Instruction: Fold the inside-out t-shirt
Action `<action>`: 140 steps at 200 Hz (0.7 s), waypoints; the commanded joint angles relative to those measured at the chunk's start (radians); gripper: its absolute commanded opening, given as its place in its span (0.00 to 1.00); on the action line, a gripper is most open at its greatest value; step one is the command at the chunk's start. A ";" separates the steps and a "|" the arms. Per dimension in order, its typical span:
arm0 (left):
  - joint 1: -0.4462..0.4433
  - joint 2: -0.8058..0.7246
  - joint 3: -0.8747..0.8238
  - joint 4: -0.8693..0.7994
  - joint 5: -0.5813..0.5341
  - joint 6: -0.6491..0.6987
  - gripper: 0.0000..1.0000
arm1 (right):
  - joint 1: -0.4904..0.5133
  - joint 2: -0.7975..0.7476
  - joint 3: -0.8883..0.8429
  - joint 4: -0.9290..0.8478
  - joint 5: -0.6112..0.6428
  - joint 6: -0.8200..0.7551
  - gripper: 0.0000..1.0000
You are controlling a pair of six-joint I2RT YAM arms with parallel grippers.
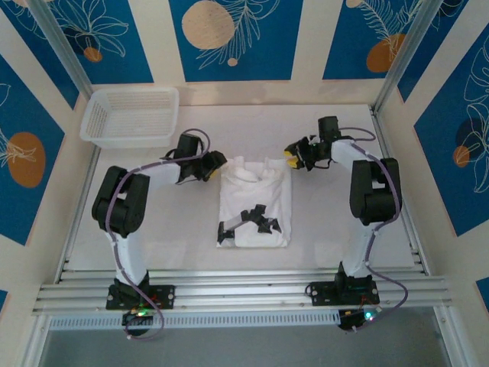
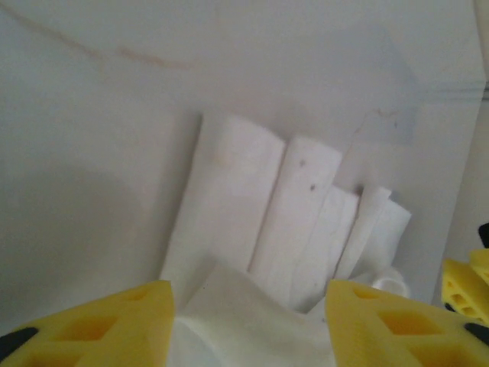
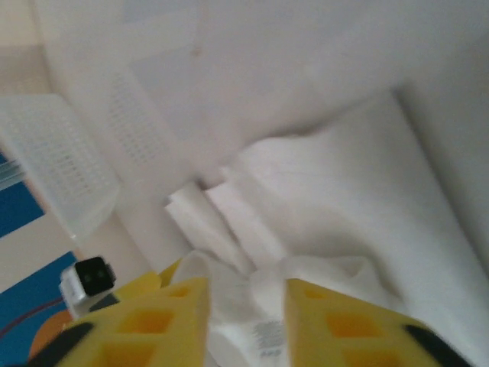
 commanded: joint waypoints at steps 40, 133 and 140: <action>-0.013 -0.234 -0.037 -0.193 -0.035 0.327 0.61 | 0.089 -0.337 -0.230 -0.036 0.100 -0.212 0.38; -0.097 0.006 0.133 -0.320 -0.186 0.679 0.78 | 0.167 -0.138 -0.154 -0.141 0.411 -0.457 0.86; -0.098 0.023 0.148 -0.316 -0.164 0.681 0.78 | 0.164 -0.117 -0.145 -0.136 0.400 -0.467 0.85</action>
